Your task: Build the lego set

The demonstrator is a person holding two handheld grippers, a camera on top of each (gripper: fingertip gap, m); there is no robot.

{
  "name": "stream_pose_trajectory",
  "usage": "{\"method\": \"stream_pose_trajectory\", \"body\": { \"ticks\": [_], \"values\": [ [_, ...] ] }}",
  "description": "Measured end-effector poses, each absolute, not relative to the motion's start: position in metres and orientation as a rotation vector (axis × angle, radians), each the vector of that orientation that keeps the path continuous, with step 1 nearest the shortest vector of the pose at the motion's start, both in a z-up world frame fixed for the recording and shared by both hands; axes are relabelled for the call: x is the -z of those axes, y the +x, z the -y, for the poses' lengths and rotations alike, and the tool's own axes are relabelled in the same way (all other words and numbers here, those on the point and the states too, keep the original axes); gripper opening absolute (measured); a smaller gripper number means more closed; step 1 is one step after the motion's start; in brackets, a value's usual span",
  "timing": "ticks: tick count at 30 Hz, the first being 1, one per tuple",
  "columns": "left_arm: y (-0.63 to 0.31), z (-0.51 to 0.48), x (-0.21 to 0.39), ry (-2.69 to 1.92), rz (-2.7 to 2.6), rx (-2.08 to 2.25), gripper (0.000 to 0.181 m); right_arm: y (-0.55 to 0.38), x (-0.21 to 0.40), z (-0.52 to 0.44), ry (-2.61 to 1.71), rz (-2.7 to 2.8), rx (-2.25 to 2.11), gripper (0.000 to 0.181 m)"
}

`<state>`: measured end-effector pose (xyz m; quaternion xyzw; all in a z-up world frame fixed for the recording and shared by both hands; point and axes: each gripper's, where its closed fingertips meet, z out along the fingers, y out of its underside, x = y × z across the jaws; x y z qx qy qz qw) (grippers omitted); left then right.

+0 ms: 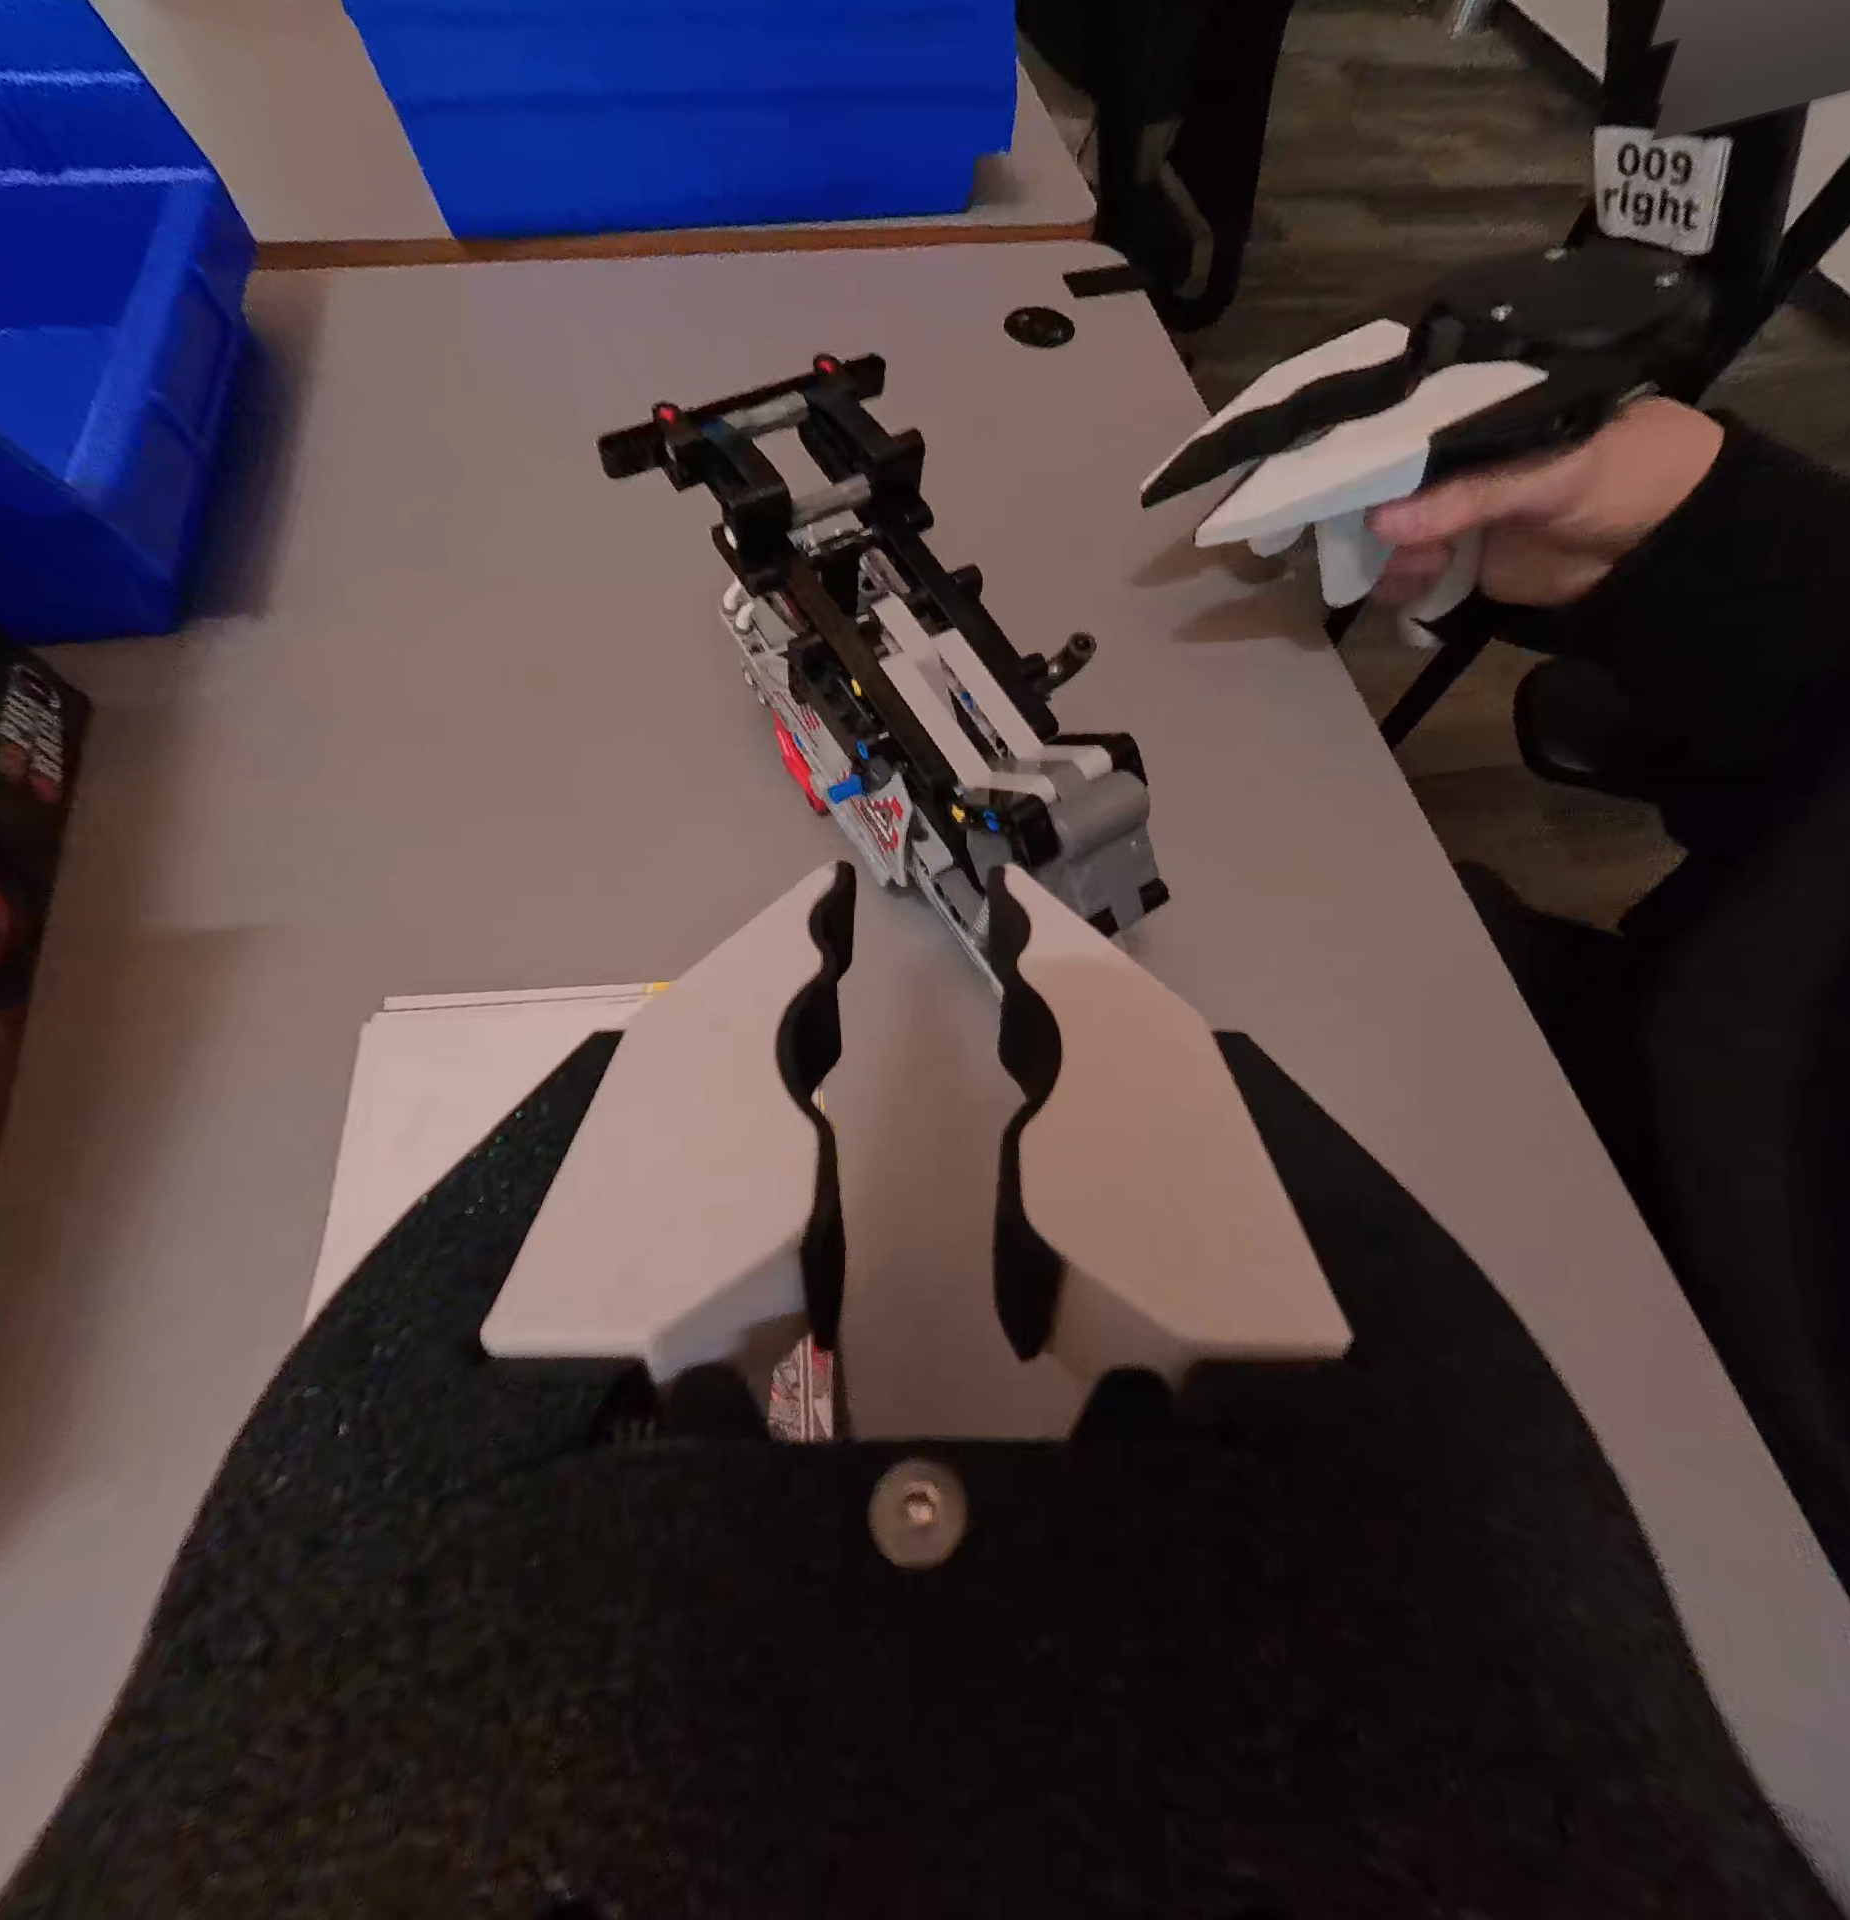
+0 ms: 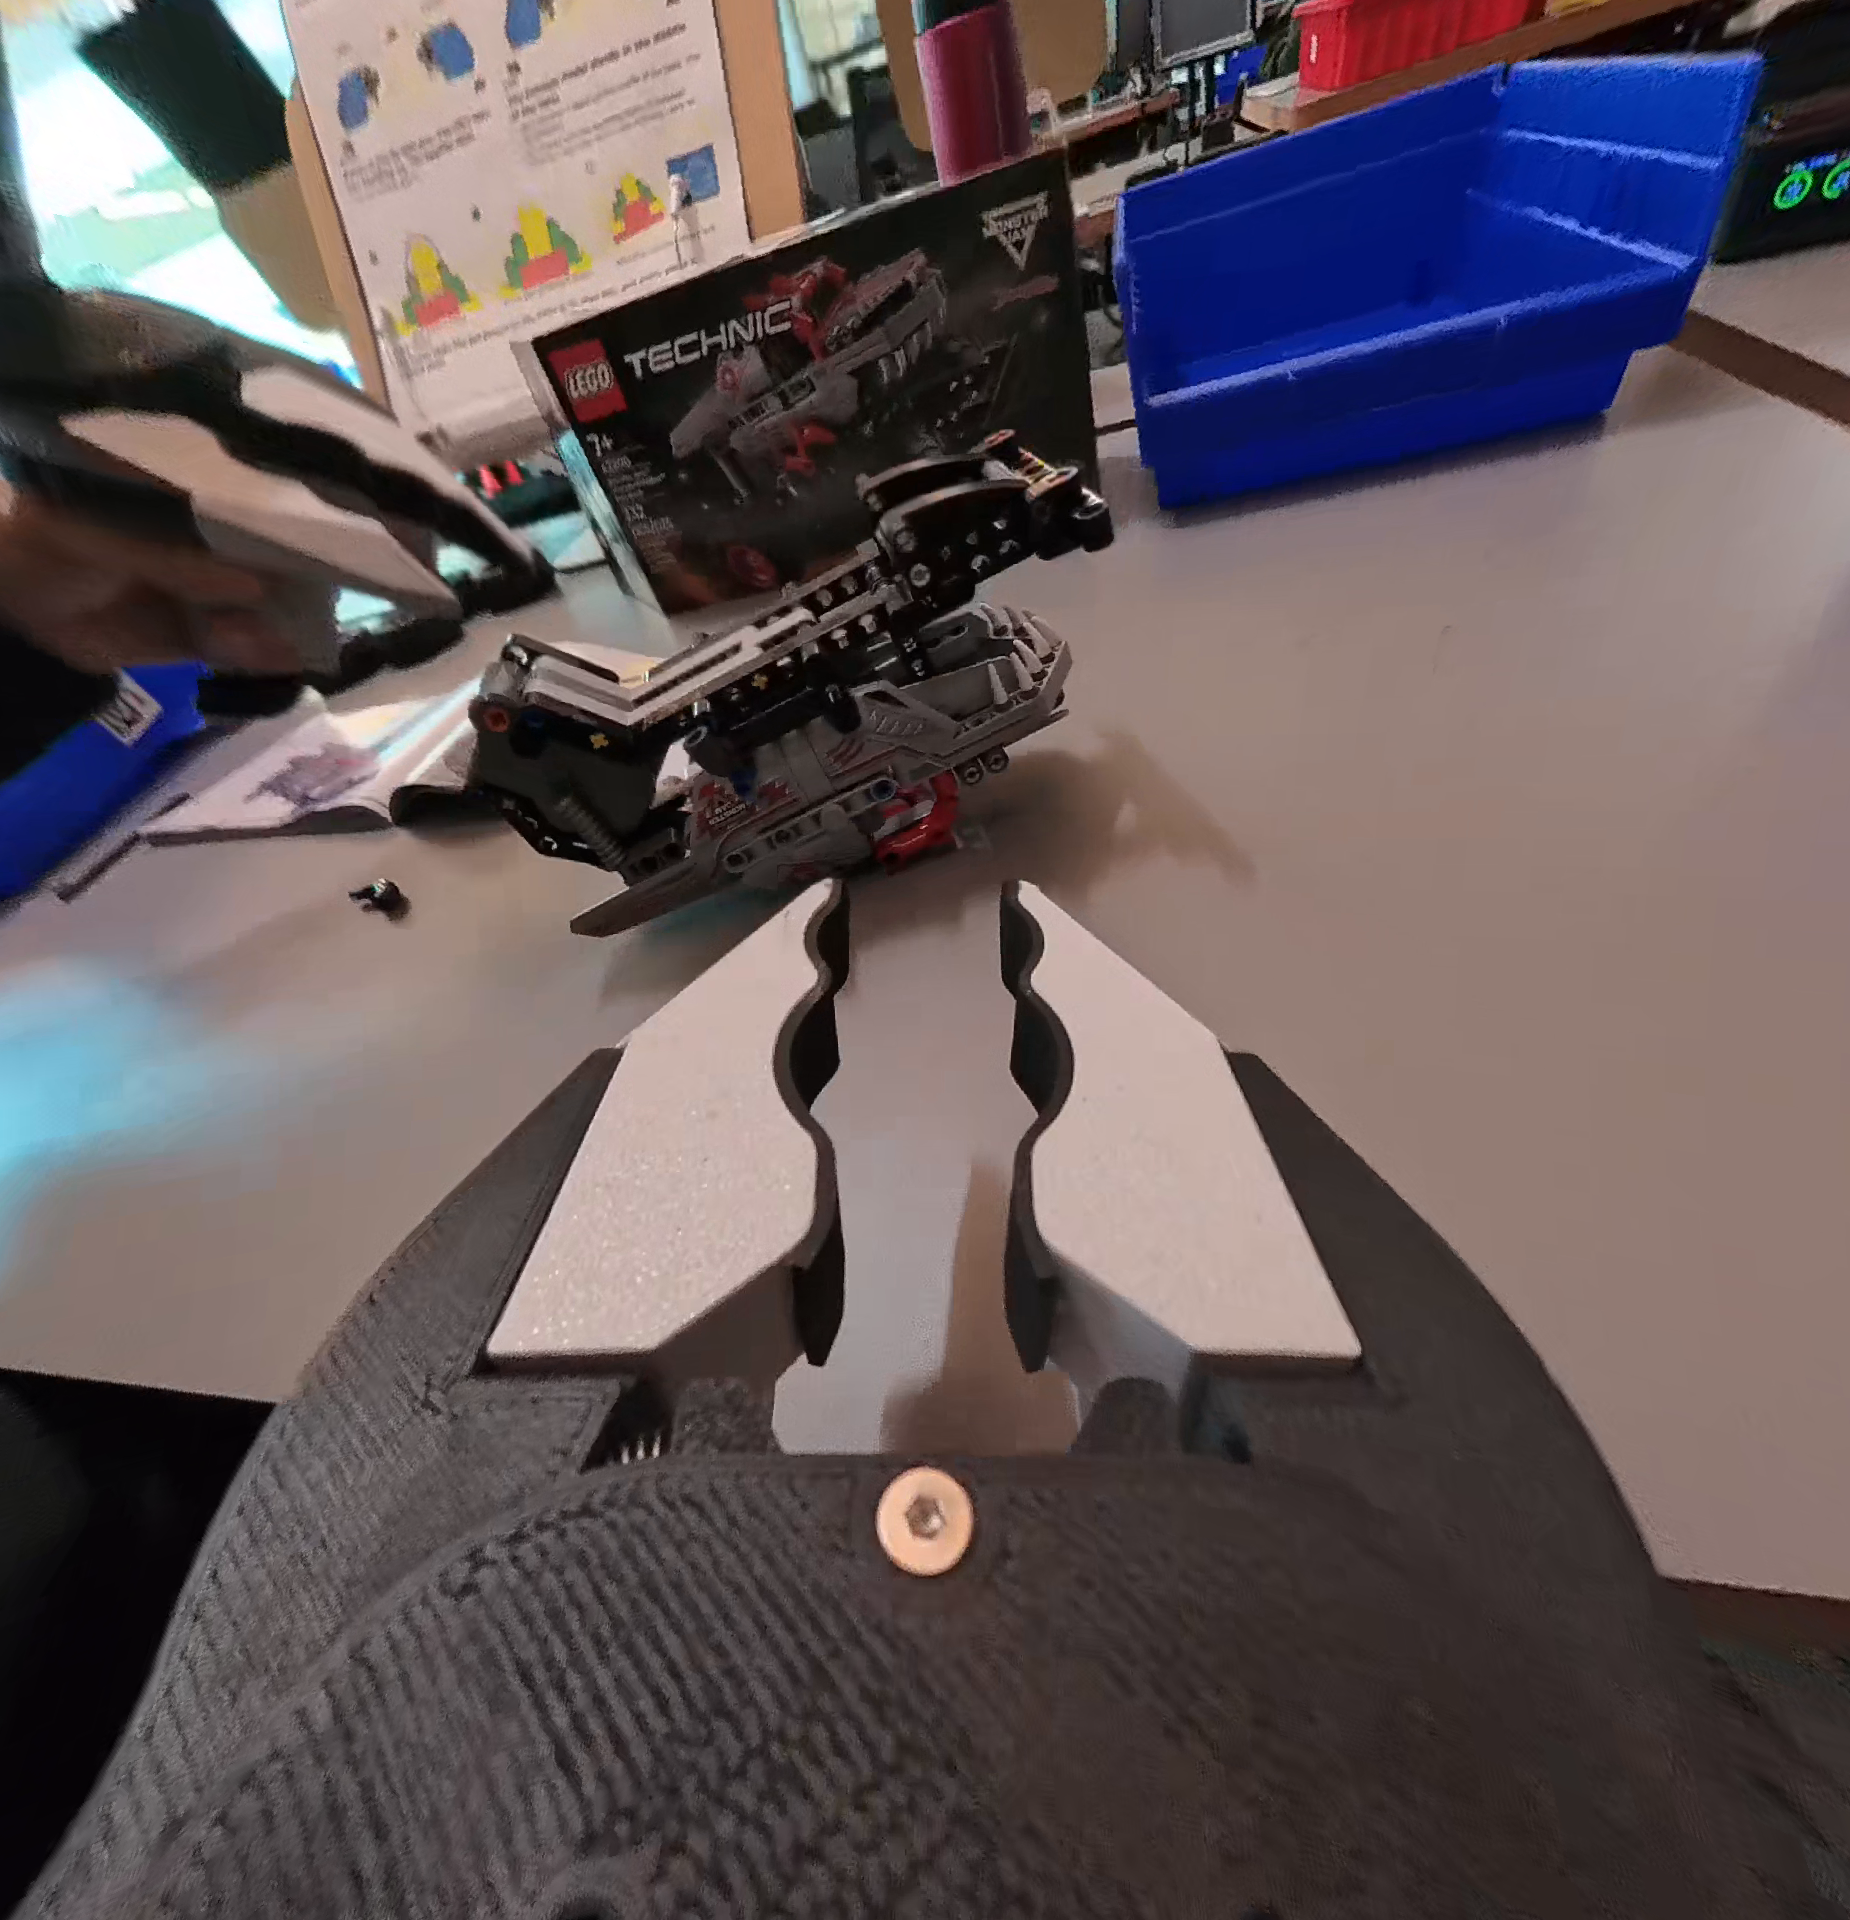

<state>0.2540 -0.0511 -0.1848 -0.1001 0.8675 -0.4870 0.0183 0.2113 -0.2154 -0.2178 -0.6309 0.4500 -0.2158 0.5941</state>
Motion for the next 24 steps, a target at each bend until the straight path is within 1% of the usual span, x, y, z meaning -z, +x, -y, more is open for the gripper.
{"method": "stream_pose_trajectory", "body": {
  "ticks": [4,12,18,24],
  "values": [
    [0.259,0.056,0.192,-0.353,-2.691,1.536,0.023,0.212,0.222,0.212,-1.427,-1.055,0.427,0.028],
    [0.265,0.069,0.193,-0.445,-2.545,1.779,0.018,0.213,0.232,0.208,-1.447,-1.087,0.399,0.030],
    [0.252,0.061,0.200,-0.418,-2.532,1.751,0.017,0.214,0.238,0.196,-1.487,-1.070,0.408,0.030],
    [0.245,0.035,0.210,-0.423,-2.589,1.583,0.017,0.216,0.239,0.194,-1.507,-1.070,0.441,0.028]
  ]
}}
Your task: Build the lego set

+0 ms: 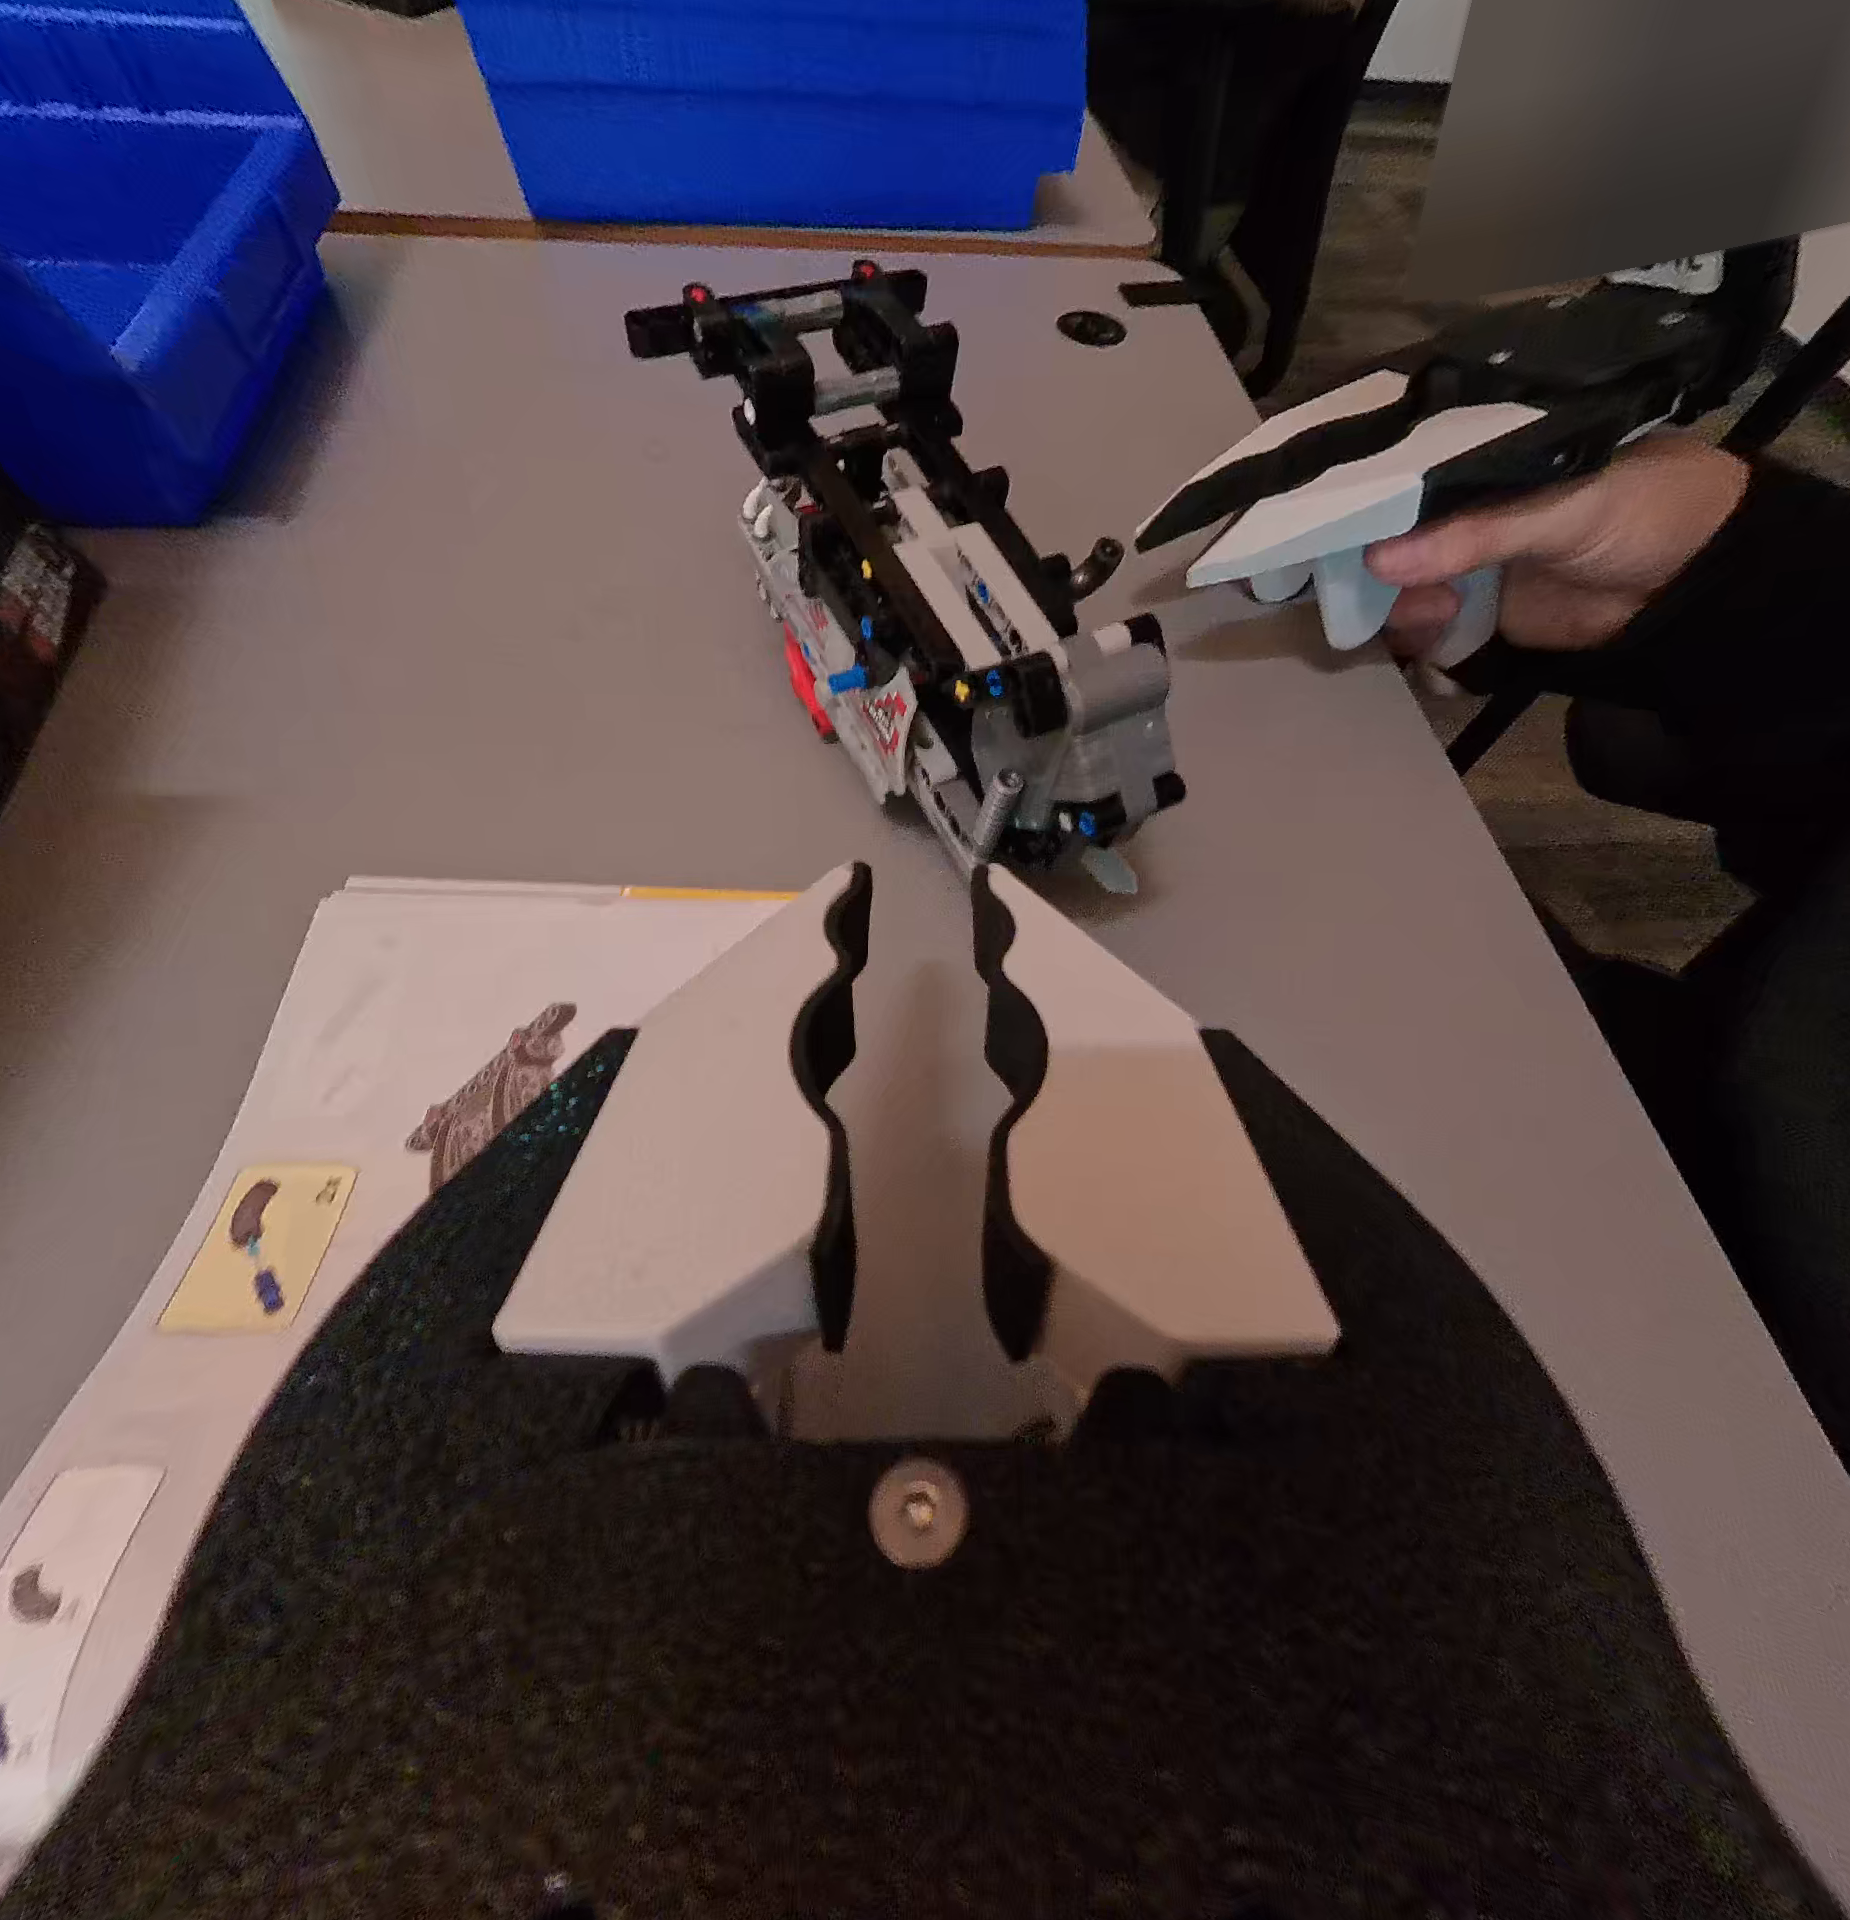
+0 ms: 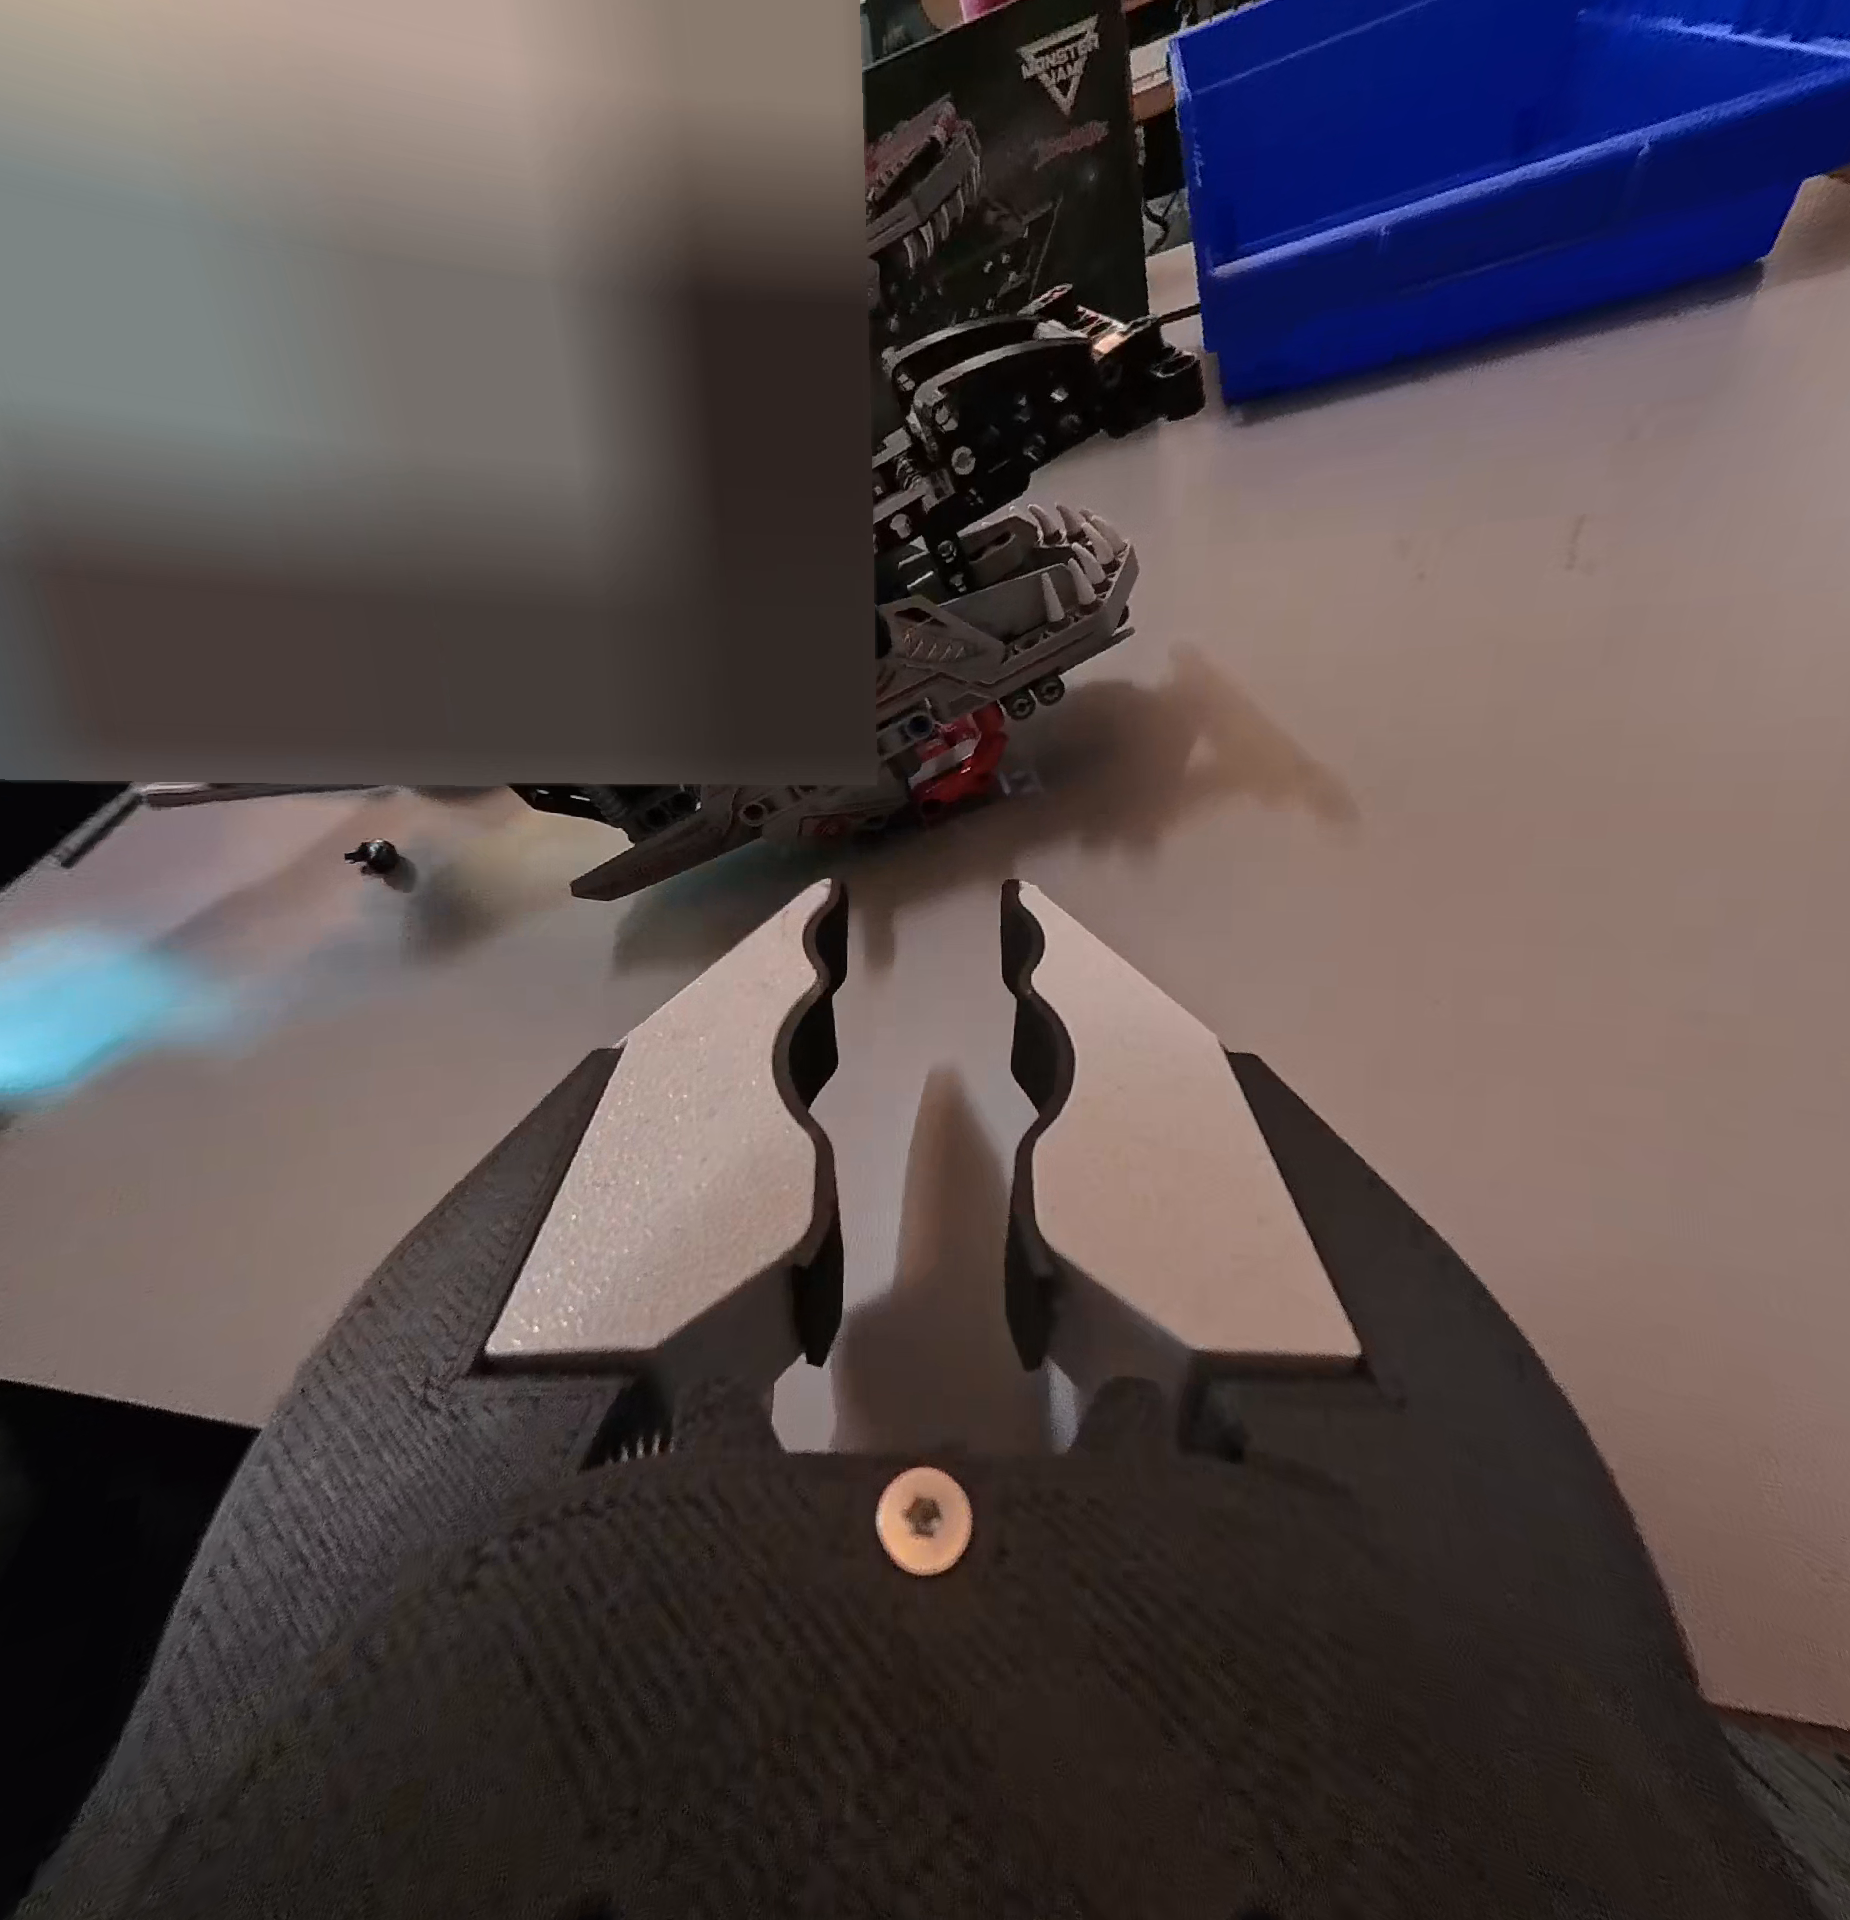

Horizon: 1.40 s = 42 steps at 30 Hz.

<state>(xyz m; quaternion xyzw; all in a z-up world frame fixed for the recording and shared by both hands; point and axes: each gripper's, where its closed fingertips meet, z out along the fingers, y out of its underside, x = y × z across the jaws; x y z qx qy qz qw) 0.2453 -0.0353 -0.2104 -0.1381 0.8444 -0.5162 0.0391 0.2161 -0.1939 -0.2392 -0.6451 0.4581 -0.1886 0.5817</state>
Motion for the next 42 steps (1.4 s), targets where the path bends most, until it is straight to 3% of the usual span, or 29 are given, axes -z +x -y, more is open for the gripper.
{"method": "stream_pose_trajectory", "body": {
  "ticks": [6,14,19,27,29,36,42],
  "values": [
    [0.241,0.001,0.215,-0.457,-2.627,1.423,0.018,0.208,0.239,0.181,-1.619,-0.985,0.466,0.033],
    [0.213,-0.067,0.253,-0.084,-3.039,0.887,0.026,0.171,0.225,0.119,-1.780,-0.675,0.320,0.029],
    [0.196,-0.059,0.264,0.279,-3.014,0.862,0.023,0.155,0.235,0.086,-1.931,-0.549,0.325,0.028],
    [0.196,-0.046,0.279,0.318,-3.000,0.740,0.005,0.147,0.241,0.042,-1.995,-0.549,0.301,0.022],
    [0.211,-0.028,0.265,0.143,-2.862,0.910,0.005,0.152,0.235,0.036,-1.941,-0.612,0.310,0.021],
    [0.184,0.036,0.148,-0.591,-2.337,2.308,0.005,0.183,0.185,0.021,-1.646,-0.718,0.443,0.031],
    [0.180,0.037,0.129,-0.946,-2.065,2.676,0.005,0.183,0.141,0.016,-1.519,-0.597,0.636,0.021]
  ]
}}
